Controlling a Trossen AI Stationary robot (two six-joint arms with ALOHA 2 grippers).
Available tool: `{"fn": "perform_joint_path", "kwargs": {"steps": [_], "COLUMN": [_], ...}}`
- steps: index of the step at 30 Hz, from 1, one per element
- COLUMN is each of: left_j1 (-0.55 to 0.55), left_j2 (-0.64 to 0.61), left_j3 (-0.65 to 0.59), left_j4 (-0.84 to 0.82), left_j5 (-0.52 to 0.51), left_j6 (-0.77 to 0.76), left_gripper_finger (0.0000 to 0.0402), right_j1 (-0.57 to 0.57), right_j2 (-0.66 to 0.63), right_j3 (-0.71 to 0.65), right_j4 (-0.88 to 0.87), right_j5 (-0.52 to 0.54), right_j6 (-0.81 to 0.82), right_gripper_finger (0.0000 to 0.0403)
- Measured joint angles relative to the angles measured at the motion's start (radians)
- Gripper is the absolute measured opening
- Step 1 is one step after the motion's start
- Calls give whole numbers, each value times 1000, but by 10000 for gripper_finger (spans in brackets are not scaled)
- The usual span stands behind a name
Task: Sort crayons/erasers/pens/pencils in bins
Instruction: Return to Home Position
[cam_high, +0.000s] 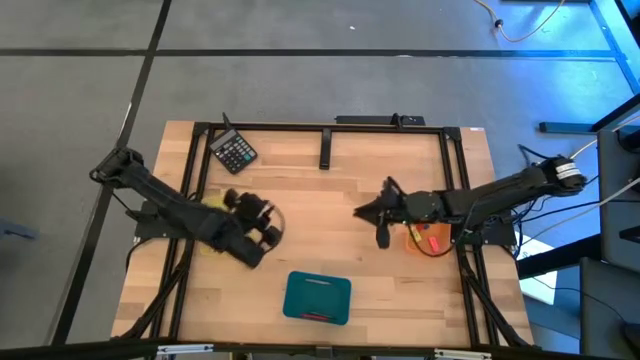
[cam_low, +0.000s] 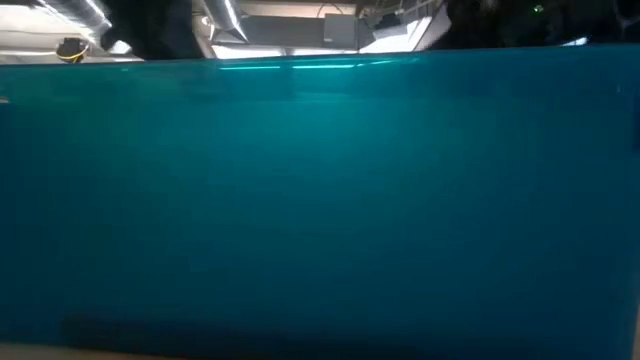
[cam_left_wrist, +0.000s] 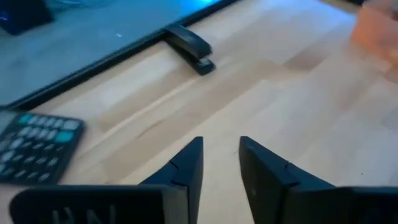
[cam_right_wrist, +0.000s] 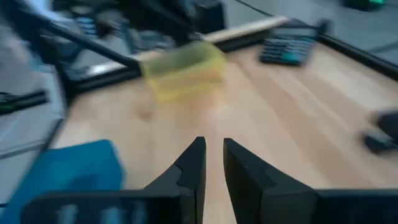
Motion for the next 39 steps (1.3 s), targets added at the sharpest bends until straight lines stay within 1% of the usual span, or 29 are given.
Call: {"fn": "perform_joint_path", "kwargs": {"steps": [3,5,6,7,9,12,14,18,21,23,25,27,29,31,33,35,39], "left_j1": [75,117,139,163,202,229,243,278,306,332,367,418,478,535,580,610,634], "left_j2": [9,13,13,13,13,13,12,-16,-44,-66,-90,-114,-137,-163,-194,-242,-399], "left_j3": [-38,-86,-112,-138,-186,-232,-241,-242,-242,-244,-266,-312,-366,-427,-488,-537,-627], "left_j4": [183,346,441,551,732,931,968,986,982,984,1022,1089,1191,1295,1367,1413,1423], "left_j5": [48,72,102,149,276,442,473,465,465,467,485,536,626,721,784,815,820], "left_j6": [215,357,428,506,653,813,881,952,1020,1082,1135,1185,1214,1221,1222,1223,1241], "left_gripper_finger": [85,79,77,74,69,64,63,66,63,58,53,46,40,33,25,17,3], "right_j1": [5,6,6,6,2,-7,-12,-40,-69,-92,-118,-147,-178,-202,-219,-229,-251], "right_j2": [82,119,130,134,134,122,112,78,22,-29,-90,-156,-225,-294,-366,-436,-576], "right_j3": [0,0,0,0,0,0,0,0,0,0,0,0,0,0,0,0,0], "right_j4": [147,208,227,233,230,203,200,197,184,164,126,93,51,0,-77,-142,-228], "right_j5": [-80,-128,-146,-156,-165,-166,-165,-167,-170,-202,-244,-300,-364,-422,-451,-452,-422], "right_j6": [-33,-66,-83,-102,-118,-163,-225,-321,-369,-411,-452,-497,-513,-517,-517,-517,-512], "right_gripper_finger": [60,60,60,60,60,60,60,60,60,60,60,60,60,60,60,60,60]}}
